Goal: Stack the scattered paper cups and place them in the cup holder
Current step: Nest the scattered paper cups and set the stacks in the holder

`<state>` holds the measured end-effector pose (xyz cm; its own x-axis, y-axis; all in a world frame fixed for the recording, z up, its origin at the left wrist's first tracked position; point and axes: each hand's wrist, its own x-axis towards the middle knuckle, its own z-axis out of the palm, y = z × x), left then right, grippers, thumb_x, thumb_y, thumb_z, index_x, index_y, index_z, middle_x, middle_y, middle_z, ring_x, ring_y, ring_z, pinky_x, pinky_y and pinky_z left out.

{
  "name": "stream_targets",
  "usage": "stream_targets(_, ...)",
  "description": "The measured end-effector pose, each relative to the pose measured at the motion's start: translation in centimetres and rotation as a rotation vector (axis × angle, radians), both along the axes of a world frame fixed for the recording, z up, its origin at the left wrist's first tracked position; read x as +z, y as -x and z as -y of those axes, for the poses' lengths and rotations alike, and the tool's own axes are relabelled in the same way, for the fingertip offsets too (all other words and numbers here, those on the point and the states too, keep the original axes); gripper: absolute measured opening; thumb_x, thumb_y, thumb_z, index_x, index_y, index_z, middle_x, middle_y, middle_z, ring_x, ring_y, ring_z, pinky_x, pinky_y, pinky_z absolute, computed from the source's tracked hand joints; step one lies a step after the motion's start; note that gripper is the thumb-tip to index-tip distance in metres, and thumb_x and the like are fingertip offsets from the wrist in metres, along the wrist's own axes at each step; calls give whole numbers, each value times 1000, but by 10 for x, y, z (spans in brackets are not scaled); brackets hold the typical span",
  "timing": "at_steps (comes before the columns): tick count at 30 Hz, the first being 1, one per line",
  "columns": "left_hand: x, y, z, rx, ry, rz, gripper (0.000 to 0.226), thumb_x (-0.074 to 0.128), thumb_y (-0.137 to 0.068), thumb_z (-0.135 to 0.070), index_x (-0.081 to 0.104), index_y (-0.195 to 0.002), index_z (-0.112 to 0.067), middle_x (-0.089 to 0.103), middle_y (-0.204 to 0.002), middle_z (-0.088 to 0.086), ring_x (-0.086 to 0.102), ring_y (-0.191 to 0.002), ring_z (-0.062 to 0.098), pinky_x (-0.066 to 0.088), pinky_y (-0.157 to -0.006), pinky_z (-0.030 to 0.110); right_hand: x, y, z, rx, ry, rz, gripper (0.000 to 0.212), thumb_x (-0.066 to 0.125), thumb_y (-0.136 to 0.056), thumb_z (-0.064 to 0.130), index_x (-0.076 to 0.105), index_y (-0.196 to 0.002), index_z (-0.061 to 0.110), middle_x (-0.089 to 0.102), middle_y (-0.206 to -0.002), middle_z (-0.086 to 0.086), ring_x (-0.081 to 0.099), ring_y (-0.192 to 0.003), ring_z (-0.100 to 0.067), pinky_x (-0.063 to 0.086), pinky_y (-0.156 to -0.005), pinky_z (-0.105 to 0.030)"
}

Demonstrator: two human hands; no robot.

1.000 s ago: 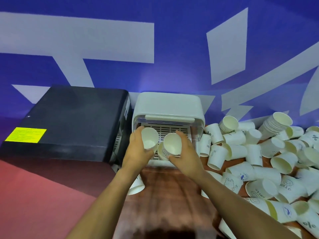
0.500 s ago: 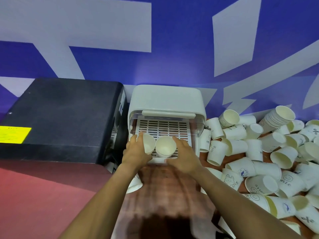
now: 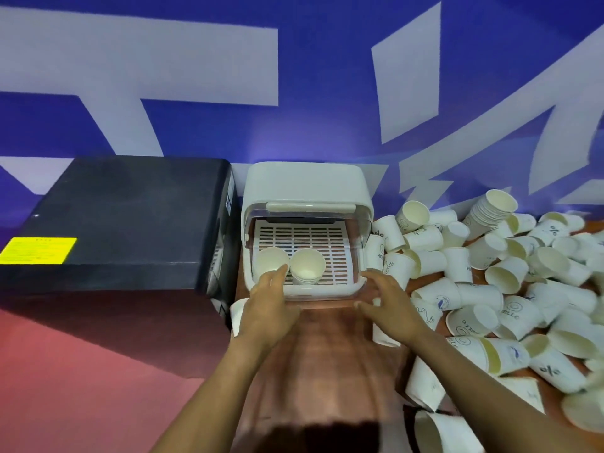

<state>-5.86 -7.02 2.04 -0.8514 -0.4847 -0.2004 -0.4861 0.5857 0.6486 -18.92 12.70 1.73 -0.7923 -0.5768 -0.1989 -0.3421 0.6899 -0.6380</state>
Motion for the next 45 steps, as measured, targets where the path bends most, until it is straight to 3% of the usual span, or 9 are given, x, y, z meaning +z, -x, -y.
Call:
stream_targets(6, 12, -10, -20, -63, 25, 17, 75, 65, -82, -29, 26, -147, -25, 32, -149, 2, 36, -134, 23, 37, -108, 39, 6, -34, -54, -130, -41, 6, 54, 69, -83, 20, 46, -132, 22, 47, -127, -1, 48, -111, -17, 41, -91, -28)
stream_targets(11, 13, -15, -49, -178, 23, -27, 70, 62, -86, -32, 28, -146, -24, 35, -149, 3, 36, -135, 22, 35, -108, 37, 5, -63, -87, -205, -68, 21, 53, 68, -83, 23, 47, -132, 23, 47, -132, -4, 46, -120, -18, 41, -102, -35)
stream_targets(18, -6, -25, -80, -309, -23, 109, 55, 61, -86, -37, 42, -137, -26, 47, -141, -2, 46, -128, 17, 39, -106, 34, -1, -82, -118, -265, -67, 52, 48, 66, -84, 21, 49, -129, 20, 48, -124, -1, 47, -115, -18, 39, -101, -32)
stream_targets(23, -5, -13, -91, -275, -8, 145, 51, 61, -87, -36, 46, -135, -25, 50, -138, -2, 50, -123, 15, 38, -101, 26, -9, -51, -128, -236, -38, 44, 47, 66, -84, 21, 51, -128, 19, 49, -123, -3, 47, -108, -15, 40, -97, -29)
stream_targets(31, -15, 36, -139, -185, 39, 268, 52, 59, -85, -39, 46, -134, -23, 48, -138, 2, 45, -127, 22, 38, -105, 33, -23, 23, -150, -85, -81, 52, 53, 65, -86, 21, 45, -135, 18, 44, -132, -3, 51, -112, -16, 36, -88, -20)
stream_targets(37, -25, 81, -171, -221, 60, 370, 62, 55, -79, -41, 39, -138, -27, 47, -137, 2, 46, -125, 27, 40, -103, 41, -34, 61, -161, 28, -85, 69, 55, 63, -86, 24, 43, -137, 20, 42, -138, -1, 46, -120, -15, 39, -100, -29)
stream_targets(41, -34, 96, -160, -151, 73, 389, 51, 48, -66, -43, 47, -116, -32, 57, -118, -4, 55, -107, 22, 49, -86, 41, -45, 78, -157, 93, -65, 78, 57, 64, -85, 20, 41, -137, 20, 40, -140, -3, 49, -118, -19, 42, -99, -34)
stream_targets(43, -33, 104, -158, -115, 57, 409, 30, 49, -70, -39, 44, -98, -29, 56, -108, -3, 55, -99, 22, 50, -80, 41, -50, 85, -154, 109, -79, 83, 58, 62, -86, 21, 39, -139, 22, 39, -139, -1, 53, -111, -21, 45, -93, -36)
stream_targets(45, -32, 112, -163, -90, 46, 399, 25, 53, -78, -35, 40, -98, -29, 53, -110, 2, 54, -99, 25, 49, -81, 41, -55, 91, -152, 108, -99, 71, 58, 60, -87, 21, 37, -140, 24, 40, -138, 1, 52, -114, -20, 47, -90, -37)
